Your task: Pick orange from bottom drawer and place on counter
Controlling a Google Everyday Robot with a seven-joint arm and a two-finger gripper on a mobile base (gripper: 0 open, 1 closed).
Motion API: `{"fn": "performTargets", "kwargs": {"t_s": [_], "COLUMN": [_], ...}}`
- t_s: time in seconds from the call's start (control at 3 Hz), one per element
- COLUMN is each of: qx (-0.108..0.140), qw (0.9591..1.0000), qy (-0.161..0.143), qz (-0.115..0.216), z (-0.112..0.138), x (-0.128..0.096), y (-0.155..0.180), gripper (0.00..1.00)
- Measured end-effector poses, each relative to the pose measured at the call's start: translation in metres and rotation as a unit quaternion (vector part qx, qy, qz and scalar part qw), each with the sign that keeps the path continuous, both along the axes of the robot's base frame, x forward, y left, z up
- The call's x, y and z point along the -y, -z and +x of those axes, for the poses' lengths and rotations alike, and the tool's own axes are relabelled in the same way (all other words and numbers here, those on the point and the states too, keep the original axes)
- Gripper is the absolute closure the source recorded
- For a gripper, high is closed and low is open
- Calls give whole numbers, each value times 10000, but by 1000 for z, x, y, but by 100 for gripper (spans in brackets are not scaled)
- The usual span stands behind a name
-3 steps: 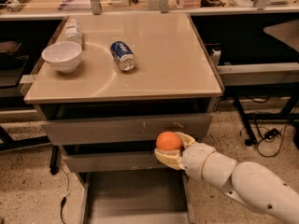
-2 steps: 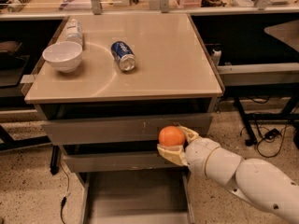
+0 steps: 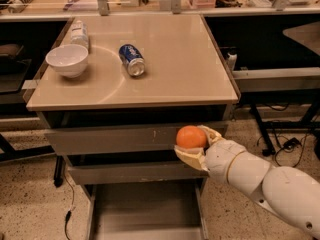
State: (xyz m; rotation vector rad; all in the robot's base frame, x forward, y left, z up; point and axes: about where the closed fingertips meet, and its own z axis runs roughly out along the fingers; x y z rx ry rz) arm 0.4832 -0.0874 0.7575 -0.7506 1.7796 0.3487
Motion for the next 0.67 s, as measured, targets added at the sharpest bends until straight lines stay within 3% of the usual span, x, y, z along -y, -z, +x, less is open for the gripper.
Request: {"fn": "performTargets", "kwargs": {"t_s": [0.67], "qx": [329], "qw": [9992], "qy": [207], "qz": [-106], "z": [20], "x": [13], "y": [-38], "gripper": [100]}}
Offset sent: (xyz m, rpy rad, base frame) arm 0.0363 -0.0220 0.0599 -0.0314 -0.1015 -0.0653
